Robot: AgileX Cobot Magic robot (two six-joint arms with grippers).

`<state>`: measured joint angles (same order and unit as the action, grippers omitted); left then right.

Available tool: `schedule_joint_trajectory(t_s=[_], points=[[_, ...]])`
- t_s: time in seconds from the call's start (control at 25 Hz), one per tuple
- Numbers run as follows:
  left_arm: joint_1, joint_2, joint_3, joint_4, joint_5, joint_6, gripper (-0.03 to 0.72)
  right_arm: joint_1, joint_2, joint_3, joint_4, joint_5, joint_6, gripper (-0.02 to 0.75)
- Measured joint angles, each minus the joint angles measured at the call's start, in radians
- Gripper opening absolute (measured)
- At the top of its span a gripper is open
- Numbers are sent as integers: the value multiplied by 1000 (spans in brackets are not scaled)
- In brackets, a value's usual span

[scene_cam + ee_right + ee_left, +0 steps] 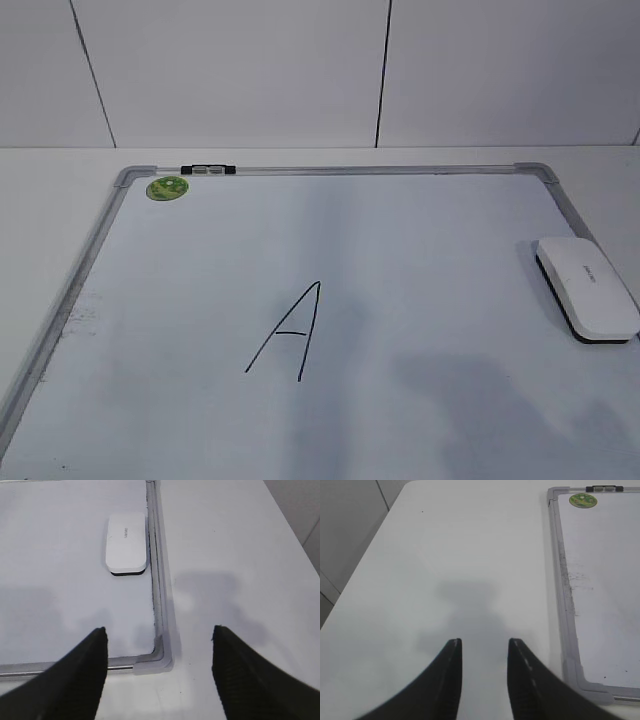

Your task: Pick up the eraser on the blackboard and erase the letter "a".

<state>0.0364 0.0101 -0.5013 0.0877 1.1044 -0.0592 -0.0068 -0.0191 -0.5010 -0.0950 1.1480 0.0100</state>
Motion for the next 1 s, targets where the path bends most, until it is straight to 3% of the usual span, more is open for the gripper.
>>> schedule_joint_trajectory(t_s=[1.0], points=[[0, 0, 0, 0, 0, 0, 235, 0, 0, 0, 0, 0, -2, 526]])
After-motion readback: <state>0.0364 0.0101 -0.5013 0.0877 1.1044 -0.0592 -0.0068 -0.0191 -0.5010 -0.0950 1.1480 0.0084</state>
